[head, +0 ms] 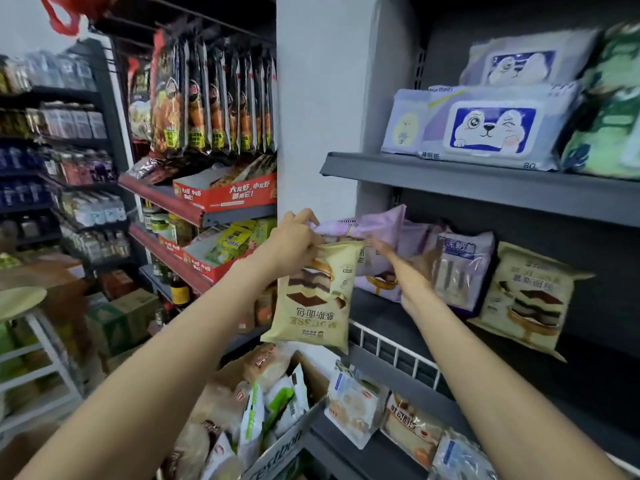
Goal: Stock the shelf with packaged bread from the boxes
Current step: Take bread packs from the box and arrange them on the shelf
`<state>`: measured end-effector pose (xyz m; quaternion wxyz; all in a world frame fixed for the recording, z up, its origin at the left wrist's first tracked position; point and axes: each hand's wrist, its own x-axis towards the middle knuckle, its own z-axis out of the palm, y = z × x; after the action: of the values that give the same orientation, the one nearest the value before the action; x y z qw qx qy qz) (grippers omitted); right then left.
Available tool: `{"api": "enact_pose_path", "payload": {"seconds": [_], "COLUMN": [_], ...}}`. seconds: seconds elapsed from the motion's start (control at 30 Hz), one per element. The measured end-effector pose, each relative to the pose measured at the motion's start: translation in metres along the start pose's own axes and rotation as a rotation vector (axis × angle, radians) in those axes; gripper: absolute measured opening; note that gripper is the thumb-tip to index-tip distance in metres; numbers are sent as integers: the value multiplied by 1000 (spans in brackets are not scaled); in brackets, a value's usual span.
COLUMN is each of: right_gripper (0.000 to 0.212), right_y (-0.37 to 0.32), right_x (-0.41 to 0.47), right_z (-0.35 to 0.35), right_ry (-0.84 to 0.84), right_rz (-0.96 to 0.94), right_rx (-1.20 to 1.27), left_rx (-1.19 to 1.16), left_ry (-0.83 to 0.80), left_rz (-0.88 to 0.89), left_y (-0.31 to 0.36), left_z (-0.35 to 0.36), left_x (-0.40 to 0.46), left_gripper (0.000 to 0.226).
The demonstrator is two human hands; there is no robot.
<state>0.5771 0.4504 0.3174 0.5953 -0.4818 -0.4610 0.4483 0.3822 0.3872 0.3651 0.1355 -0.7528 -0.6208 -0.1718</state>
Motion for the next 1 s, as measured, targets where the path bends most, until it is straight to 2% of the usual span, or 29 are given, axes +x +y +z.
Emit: {"api": "enact_pose_path", "payload": {"seconds": [0.03, 0.1, 0.13, 0.17, 0.27, 0.37, 0.43, 0.5, 0.57, 0.67, 0.77, 0.83, 0.9, 1.0], "right_gripper": [97, 48, 33, 30, 42, 30, 26, 38, 43, 47, 61, 74, 77, 50], "right_y": [2, 1, 0, -3, -22, -42, -47, -45, -34, -5, 5, 3, -1, -6], "right_x": [0, 1, 2, 5, 15, 23, 27, 32, 35, 45, 53, 55, 48, 28], "right_z": [-1, -1, 0, 0, 3, -2, -2, 3, 10, 16, 18, 18, 14, -2], "right_ry": [-115, -244, -250, -219, -65, -26, -64, -28, -6, -141, -221, -208, -108, -40], "right_rz": [96, 101, 49, -17, -248, -397, -458, -483, -515, -477, -407, -468, -516, -404], "right_rx": [117, 180, 131, 64, -299, -695, -876, -1073, -1176, -1430, -1631, -1568, -1296, -626], "left_rx": [-31, -75, -97, -125, -142, -209, -251, -281, -317, -429, -491, -537, -607, -791], "left_ry": [-17, -48, -62, -80, -118, -74, -45, -30, -37, -40, -33, -12, 11, 64], "left_rz": [-3, -13, -27, -51, -157, -180, -189, -203, -197, -194, -214, -232, -290, -418], "left_y": [-3, -7, -8, -8, -14, -17, -17, -17, -16, -15, -17, -17, -15, -10], "left_z": [0, -1, -1, 0, 11, 14, 10, 5, 3, 3, 6, 9, 10, 18], "left_x": [2, 6, 9, 11, 21, 25, 25, 25, 24, 21, 19, 18, 19, 22], "left_gripper": [17, 19, 21, 23, 29, 17, 37, 42, 37, 18, 20, 24, 28, 30]}}
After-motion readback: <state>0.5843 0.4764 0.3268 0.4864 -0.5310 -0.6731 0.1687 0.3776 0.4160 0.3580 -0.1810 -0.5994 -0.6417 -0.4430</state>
